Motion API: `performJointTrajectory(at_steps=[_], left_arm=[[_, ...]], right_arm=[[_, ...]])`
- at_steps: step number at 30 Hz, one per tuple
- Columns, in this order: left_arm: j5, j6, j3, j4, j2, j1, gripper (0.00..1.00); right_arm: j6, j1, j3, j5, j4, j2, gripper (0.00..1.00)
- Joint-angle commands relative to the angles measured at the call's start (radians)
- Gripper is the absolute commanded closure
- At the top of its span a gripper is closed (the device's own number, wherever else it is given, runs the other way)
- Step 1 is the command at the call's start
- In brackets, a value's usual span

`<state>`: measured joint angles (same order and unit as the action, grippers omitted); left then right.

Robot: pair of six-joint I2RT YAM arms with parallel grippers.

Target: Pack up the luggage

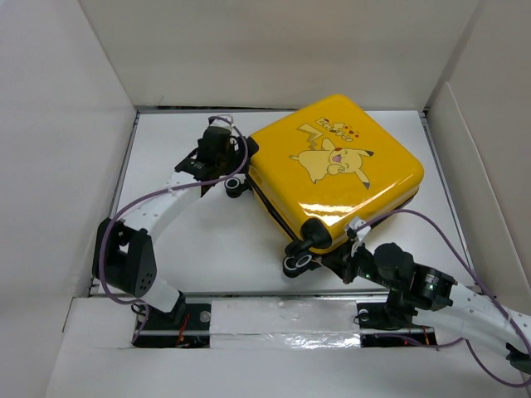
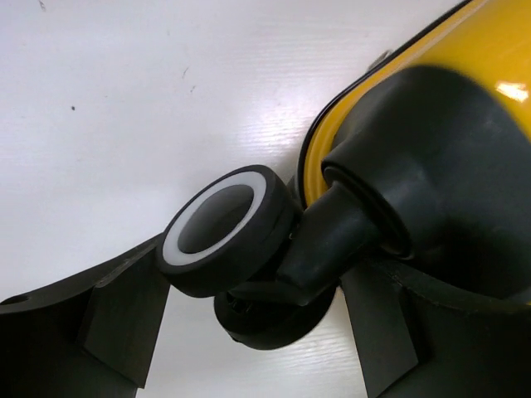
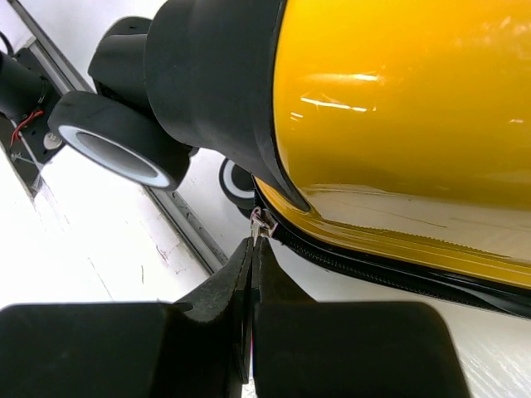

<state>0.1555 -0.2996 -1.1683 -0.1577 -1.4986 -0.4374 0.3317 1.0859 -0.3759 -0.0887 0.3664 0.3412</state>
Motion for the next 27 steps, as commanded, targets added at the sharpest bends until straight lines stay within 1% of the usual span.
performJointTrajectory(at_steps=[1, 3, 8, 11, 14, 18, 22, 24, 25, 27], left_arm=[[-0.002, 0.184, -0.068, -0.121, -0.006, -0.001, 0.24], [0.038, 0.232, -0.056, -0.118, -0.005, -0.001, 0.22], [0.059, 0.350, -0.059, -0.109, -0.011, -0.001, 0.20], [0.059, 0.367, -0.071, -0.091, -0.020, -0.001, 0.20], [0.022, 0.387, -0.085, -0.066, -0.032, -0.001, 0.22], [0.074, 0.431, -0.117, -0.034, -0.061, -0.021, 0.22], [0.065, 0.470, -0.148, -0.029, -0.095, -0.021, 0.22], [0.076, 0.478, -0.148, -0.023, -0.106, -0.044, 0.21], [0.066, 0.481, -0.140, -0.023, -0.107, -0.044, 0.22], [0.043, 0.481, -0.131, -0.014, -0.115, -0.044, 0.29]], right_arm=[[-0.005, 0.000, -0.032, 0.081, -0.285, -0.031, 1.00], [-0.005, 0.000, -0.026, 0.081, -0.290, -0.044, 1.00], [-0.005, 0.000, -0.017, 0.081, -0.287, -0.057, 1.00], [-0.005, 0.000, -0.015, 0.112, -0.293, -0.054, 1.00], [0.000, 0.000, -0.012, 0.113, -0.297, -0.042, 1.00], [0.009, 0.000, -0.001, 0.113, -0.307, -0.034, 1.00], [0.010, 0.000, 0.000, 0.109, -0.305, -0.033, 1.00], [0.009, 0.000, -0.003, 0.104, -0.297, -0.033, 1.00], [0.009, 0.000, -0.003, 0.101, -0.297, -0.034, 1.00], [0.006, 0.000, -0.003, 0.098, -0.297, -0.031, 1.00]])
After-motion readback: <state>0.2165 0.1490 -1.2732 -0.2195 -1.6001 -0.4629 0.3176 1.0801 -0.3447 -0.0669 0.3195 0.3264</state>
